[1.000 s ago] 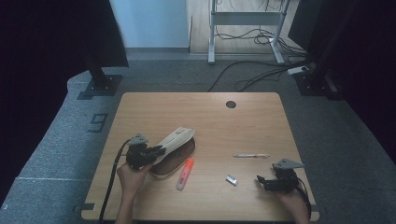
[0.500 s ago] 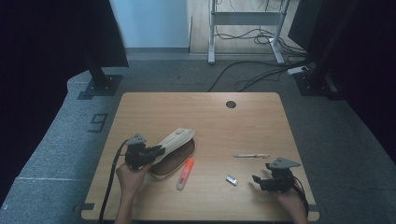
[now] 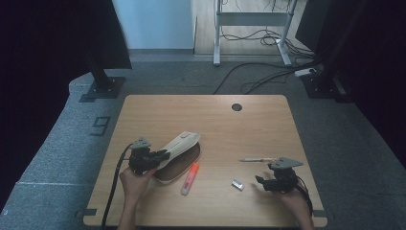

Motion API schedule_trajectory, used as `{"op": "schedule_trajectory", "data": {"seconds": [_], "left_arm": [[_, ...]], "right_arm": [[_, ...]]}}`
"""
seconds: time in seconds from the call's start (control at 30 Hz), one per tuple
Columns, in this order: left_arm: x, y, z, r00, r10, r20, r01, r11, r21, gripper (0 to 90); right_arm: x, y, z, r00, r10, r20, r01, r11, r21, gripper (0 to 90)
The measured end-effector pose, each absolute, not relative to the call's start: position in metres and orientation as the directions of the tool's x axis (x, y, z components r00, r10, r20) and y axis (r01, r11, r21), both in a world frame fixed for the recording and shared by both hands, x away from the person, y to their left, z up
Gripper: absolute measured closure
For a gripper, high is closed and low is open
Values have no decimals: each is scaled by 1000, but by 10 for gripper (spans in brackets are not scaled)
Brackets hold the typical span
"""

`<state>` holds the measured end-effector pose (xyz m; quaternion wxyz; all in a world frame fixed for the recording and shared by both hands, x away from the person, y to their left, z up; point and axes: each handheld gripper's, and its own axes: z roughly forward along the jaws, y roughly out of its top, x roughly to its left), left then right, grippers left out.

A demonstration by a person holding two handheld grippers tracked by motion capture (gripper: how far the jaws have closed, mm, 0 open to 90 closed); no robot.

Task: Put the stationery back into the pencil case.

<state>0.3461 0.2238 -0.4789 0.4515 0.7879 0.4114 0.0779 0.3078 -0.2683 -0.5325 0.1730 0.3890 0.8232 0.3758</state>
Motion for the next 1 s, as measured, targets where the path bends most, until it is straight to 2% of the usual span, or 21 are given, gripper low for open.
{"op": "schedule_trajectory", "data": {"seconds": [0.47, 0.83, 1.0], "left_arm": [[347, 223, -480, 655, 712, -253, 578, -257, 774, 760], [347, 223, -480, 657, 710, -254, 579, -259, 773, 759], [347, 223, -481, 658, 709, -254, 579, -260, 773, 759]], "right_arm": [[345, -281, -531, -628, 778, -20, 513, 433, 741, 248], [376, -294, -542, -636, 772, -9, 540, 452, 710, 269], [378, -296, -544, -650, 760, 17, 550, 455, 701, 298]]}}
